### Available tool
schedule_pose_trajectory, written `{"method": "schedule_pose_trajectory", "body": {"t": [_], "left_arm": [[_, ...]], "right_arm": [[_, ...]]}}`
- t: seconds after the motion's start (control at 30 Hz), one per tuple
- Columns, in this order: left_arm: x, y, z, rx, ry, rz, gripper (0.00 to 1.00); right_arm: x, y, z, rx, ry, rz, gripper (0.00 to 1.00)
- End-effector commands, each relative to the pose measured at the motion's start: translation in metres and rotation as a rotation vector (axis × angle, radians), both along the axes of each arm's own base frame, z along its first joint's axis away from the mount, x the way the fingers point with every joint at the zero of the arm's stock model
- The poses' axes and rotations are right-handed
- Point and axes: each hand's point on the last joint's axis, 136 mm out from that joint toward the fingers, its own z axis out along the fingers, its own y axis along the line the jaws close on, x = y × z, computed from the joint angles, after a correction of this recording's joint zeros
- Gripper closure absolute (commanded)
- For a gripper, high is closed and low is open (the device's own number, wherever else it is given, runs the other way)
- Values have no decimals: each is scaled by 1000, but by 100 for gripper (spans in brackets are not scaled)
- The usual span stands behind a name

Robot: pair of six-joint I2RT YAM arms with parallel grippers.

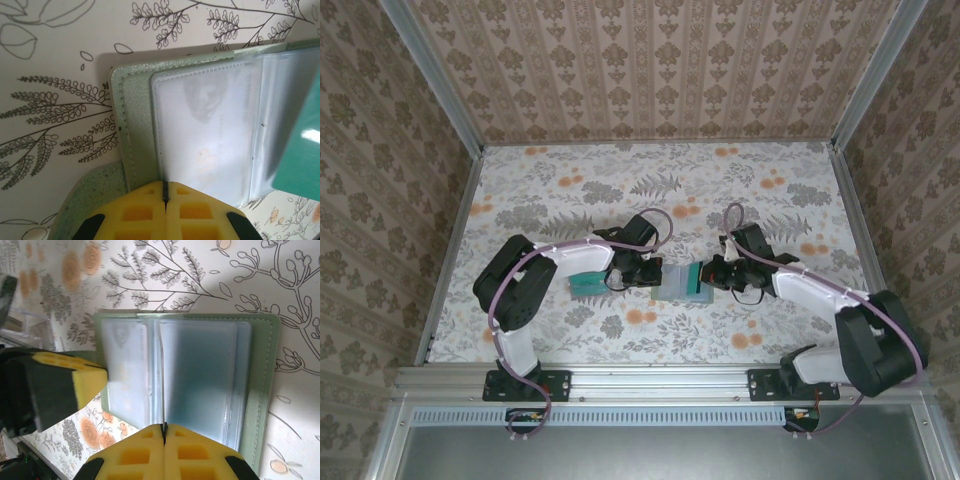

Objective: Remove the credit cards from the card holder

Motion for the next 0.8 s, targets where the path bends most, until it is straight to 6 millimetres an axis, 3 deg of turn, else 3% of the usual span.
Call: {"method": "schedule_pose_trajectory", "body": {"t": [0.0, 0.13, 0.23, 0.3, 0.33, 0.53, 0.77], "left_arm": [[1, 0, 24, 0, -35, -9, 100], [9, -2, 51, -28, -93, 4, 100], [16, 2, 75, -36, -156, 26, 87], [21, 9, 91, -28, -202, 54, 67], [22, 13, 98, -26, -223, 68, 63], [28, 50, 137, -50, -328, 181, 49], [23, 117, 166, -29, -456, 337, 27]], "right_arm": [[-9, -8, 13, -42, -17, 32, 100], [-6, -8, 38, -58, -81, 67, 100], [0, -10, 58, -77, -148, 85, 100], [4, -9, 72, -87, -193, 102, 100], [6, -8, 77, -90, -212, 114, 100], [18, 8, 107, -112, -304, 204, 100], [24, 54, 128, -209, -430, 410, 100]]}}
